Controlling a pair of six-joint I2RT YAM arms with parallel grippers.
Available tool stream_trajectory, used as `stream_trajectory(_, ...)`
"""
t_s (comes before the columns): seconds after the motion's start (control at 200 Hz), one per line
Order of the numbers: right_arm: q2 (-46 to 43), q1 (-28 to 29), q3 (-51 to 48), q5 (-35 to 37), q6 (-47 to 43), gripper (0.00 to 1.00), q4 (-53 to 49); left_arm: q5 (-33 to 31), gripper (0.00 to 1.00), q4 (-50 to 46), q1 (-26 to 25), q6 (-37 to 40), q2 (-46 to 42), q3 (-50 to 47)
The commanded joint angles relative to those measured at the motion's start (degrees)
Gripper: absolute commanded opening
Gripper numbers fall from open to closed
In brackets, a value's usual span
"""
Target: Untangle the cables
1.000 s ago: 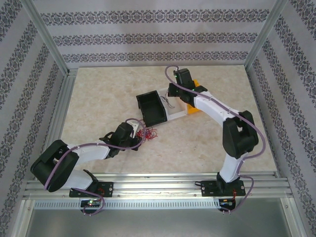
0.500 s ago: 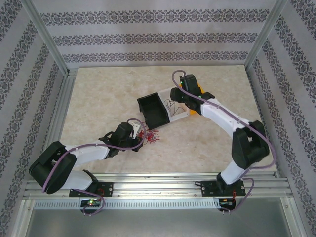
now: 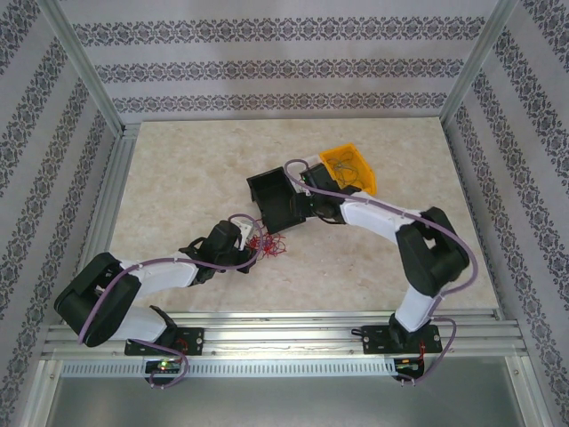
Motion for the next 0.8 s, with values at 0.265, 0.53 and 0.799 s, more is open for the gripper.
stream_trajectory(0.265,8.9,-0.5,7.8,-0.5,5.8,0.29,-0.1,-0.3,0.00,-13.0,-2.4,0.3,-7.8,2.3)
stream_trajectory(0.53,12.9,-0.7,12.7,-0.8,19.7,0.21,0.2,-5.0,0.00,-11.9,-2.8,-2.9,-11.6,-0.3)
stream_trajectory(0.799,12.5,0.1,15.2,-4.2,17.0,0.32,0.6,-6.4,0.00,-8.8,-2.7,-2.0,-11.4,-1.3)
